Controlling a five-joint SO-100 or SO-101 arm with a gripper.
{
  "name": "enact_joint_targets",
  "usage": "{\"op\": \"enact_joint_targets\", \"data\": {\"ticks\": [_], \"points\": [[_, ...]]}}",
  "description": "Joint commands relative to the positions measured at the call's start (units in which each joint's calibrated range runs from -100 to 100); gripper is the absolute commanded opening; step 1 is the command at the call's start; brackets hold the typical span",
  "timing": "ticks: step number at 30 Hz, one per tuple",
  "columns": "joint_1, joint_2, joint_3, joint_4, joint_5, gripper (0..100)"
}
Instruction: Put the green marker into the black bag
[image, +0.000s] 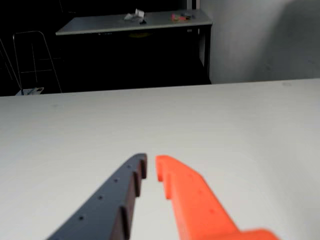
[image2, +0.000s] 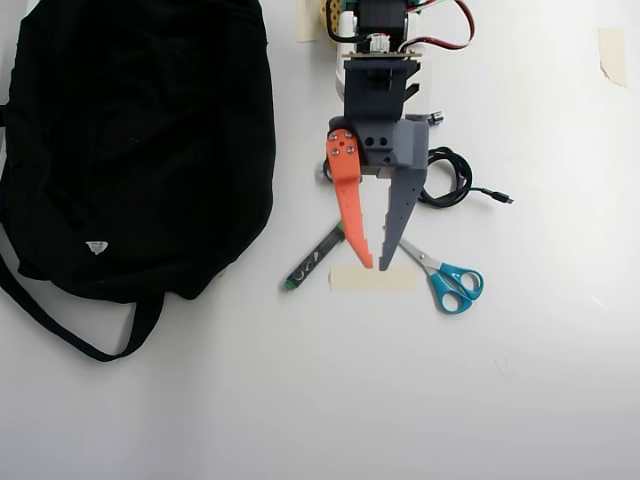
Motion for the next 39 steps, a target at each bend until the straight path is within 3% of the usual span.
{"op": "enact_joint_targets", "data": {"ticks": [1, 25, 39], "points": [[-0.1, -0.4, -1.9, -1.1, 0.3, 3], [-1.6, -1.6, 1.3, 0.0, 0.2, 2], [-1.0, -1.0, -7.5, 36.9, 0.3, 2]]}}
